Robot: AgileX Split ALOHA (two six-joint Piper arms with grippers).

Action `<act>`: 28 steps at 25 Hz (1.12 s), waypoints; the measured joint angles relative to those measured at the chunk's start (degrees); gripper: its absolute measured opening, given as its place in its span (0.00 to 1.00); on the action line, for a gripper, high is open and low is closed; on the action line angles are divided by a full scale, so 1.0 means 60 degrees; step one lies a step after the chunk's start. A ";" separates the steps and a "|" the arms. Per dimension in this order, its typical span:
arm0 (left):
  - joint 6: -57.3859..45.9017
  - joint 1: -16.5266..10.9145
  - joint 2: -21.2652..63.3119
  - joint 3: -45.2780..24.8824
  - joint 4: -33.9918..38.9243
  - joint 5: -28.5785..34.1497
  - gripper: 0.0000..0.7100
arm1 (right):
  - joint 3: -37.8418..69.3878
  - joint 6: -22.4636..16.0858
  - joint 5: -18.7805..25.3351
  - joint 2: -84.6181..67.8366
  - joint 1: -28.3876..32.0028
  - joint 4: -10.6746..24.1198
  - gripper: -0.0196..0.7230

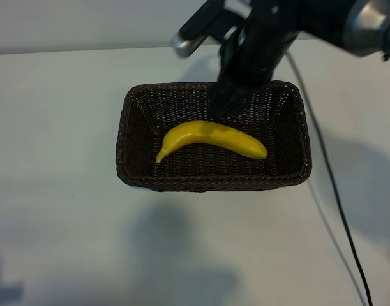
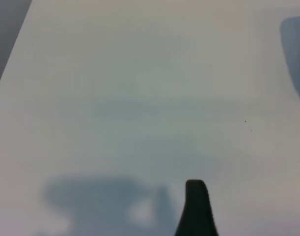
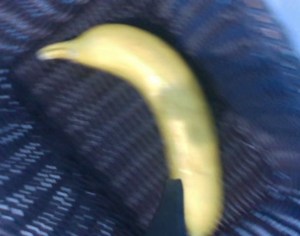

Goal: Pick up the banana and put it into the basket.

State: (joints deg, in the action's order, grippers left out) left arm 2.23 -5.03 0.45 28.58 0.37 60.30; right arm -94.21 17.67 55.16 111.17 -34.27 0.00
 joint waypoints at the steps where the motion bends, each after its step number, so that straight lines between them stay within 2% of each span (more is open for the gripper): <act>1: 0.0000 0.0000 0.0000 0.0000 0.0000 0.0000 0.80 | 0.0000 -0.0121 0.0073 -0.0049 0.0168 0.0182 0.92; 4: 0.0000 0.0000 0.0000 0.0000 0.0000 0.0000 0.80 | 0.0000 -0.0481 0.0100 -0.0070 0.0980 0.0605 0.86; 10: 0.0000 0.0000 0.0000 0.0000 0.0000 0.0000 0.80 | 0.0000 -0.1178 0.0000 0.0146 0.3728 0.0686 0.82; 13: 0.0000 0.0000 0.0000 0.0000 0.0000 0.0000 0.80 | 0.0000 -0.1762 -0.0007 0.0321 0.5213 0.0447 0.82; 16: 0.0000 0.0000 0.0000 0.0000 0.0000 0.0000 0.80 | 0.0000 -0.2157 0.0095 0.0391 0.6533 -0.0139 0.82; 18: 0.0000 0.0000 0.0000 0.0000 0.0000 -0.0008 0.80 | 0.0000 -0.2019 0.0402 0.0391 0.7021 -0.0744 0.82; 20: 0.0000 0.0000 0.0000 0.0000 0.0000 -0.0008 0.80 | 0.0000 -0.1708 0.0845 0.0391 0.7206 -0.1067 0.82; 26: 0.0000 0.0000 0.0000 0.0000 0.0000 -0.0008 0.80 | 0.0000 -0.1654 0.2203 0.0391 0.7186 -0.1174 0.82; 28: 0.0000 0.0000 0.0000 0.0000 0.0000 -0.0008 0.80 | 0.0022 -0.1725 0.2340 0.0318 0.7186 -0.1113 0.82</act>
State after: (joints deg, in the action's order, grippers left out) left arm 2.23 -5.03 0.45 28.58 0.37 60.25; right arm -94.08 7.31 69.20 113.08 8.85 -6.68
